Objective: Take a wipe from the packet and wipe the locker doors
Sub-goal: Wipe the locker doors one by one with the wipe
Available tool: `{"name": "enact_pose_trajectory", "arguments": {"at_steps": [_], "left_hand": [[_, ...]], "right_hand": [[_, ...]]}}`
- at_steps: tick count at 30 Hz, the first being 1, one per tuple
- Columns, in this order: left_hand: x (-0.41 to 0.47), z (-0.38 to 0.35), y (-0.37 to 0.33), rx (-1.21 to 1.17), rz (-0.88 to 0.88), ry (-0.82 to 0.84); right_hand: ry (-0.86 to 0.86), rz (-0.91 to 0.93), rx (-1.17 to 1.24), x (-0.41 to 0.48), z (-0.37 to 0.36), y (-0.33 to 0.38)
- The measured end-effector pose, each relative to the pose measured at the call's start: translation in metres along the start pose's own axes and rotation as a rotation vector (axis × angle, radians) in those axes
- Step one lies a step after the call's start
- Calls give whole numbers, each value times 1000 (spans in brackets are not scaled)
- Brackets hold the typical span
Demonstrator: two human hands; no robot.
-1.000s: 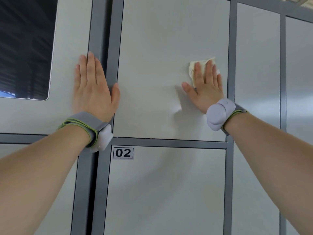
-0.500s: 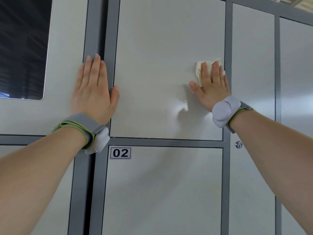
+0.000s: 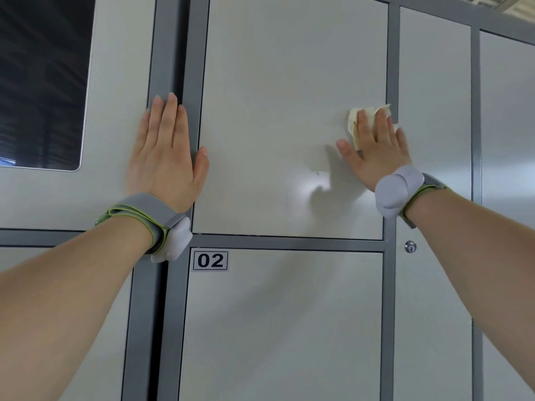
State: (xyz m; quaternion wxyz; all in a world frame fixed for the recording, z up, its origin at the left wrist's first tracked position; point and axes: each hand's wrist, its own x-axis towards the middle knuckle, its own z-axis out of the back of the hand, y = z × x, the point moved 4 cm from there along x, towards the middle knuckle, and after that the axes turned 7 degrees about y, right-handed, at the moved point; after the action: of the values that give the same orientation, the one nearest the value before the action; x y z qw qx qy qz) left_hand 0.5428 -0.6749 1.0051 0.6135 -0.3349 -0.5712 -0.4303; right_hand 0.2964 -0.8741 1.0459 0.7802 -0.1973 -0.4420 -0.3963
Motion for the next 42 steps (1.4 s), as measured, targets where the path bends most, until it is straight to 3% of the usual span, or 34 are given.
{"name": "enact_pose_trajectory", "arguments": {"at_steps": [5,10,13,19,30,35,37,42], "left_hand": [[0,0,1,2,-5,-6],[0,-1,1,5,-10,-11],[0,0,1,-8,-10,-12],[-1,0,2,-21,-18,-27],[-1,-2,4,-39,-25,-60],[-2,0,5,-54,-19,-81],[-4,2,6,-42,14,-108],[-3,2,8,-53,61,-93]], "right_hand": [[-47,2,74,-26,-17,5],[24,34,10,-59,-34,13],[54,16,-37,-53,-25,8],[21,-71,93,-28,-13,11],[109,300,-36,-84,-48,52],[99,35,120,-48,-17,34],[90,10,132,-46,-21,38],[93,216,50,-77,-45,65]]}}
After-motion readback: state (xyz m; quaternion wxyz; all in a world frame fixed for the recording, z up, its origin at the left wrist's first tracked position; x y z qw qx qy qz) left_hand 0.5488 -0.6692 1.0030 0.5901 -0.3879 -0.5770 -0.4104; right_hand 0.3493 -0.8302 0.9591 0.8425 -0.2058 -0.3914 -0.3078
